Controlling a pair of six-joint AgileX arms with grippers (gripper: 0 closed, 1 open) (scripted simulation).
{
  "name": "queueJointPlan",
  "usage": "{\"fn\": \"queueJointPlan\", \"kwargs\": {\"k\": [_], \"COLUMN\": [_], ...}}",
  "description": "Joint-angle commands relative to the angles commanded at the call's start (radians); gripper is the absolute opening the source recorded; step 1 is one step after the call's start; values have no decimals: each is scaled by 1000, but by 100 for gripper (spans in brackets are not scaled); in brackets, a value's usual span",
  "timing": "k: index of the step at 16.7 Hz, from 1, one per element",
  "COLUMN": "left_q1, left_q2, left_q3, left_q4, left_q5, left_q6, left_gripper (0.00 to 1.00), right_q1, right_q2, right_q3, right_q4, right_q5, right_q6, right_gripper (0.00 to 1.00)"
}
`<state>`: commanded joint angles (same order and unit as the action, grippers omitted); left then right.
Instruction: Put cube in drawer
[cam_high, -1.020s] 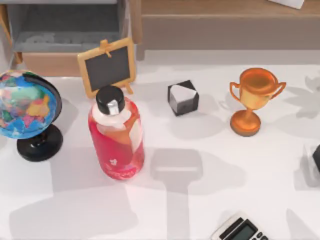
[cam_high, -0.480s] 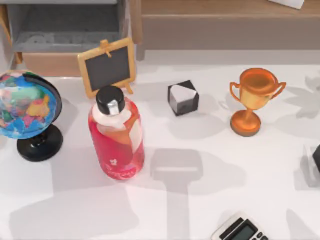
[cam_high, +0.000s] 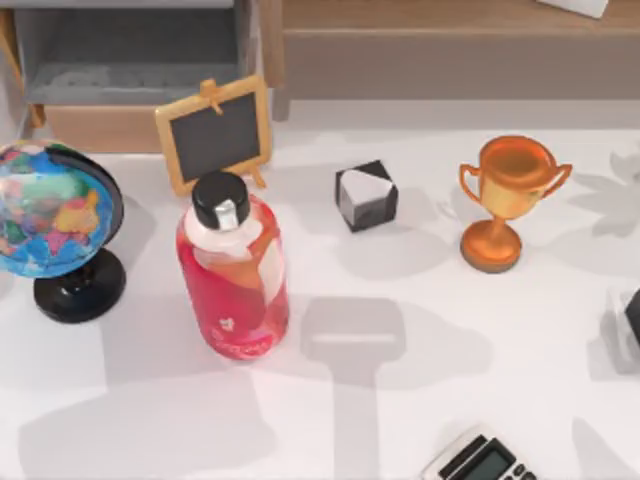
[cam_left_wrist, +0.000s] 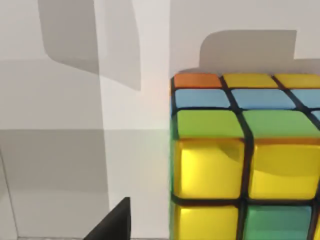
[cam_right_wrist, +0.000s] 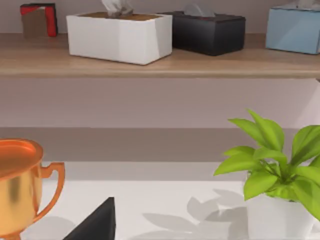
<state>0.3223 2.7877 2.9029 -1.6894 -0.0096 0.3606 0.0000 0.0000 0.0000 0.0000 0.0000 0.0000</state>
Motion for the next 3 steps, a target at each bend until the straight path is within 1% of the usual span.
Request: {"fn": "queueJointPlan", "kwargs": {"k": [3], "left_q1": [0], "left_q2": [0], "left_q3": [0], "left_q4": [0], "left_q5": [0], "left_q6": [0], "left_gripper": [100], "right_q1": [0], "right_q2": [0], "right_q3": [0], "right_q4": [0], "right_q5": [0], "right_q6": [0], "right_gripper": [100]}}
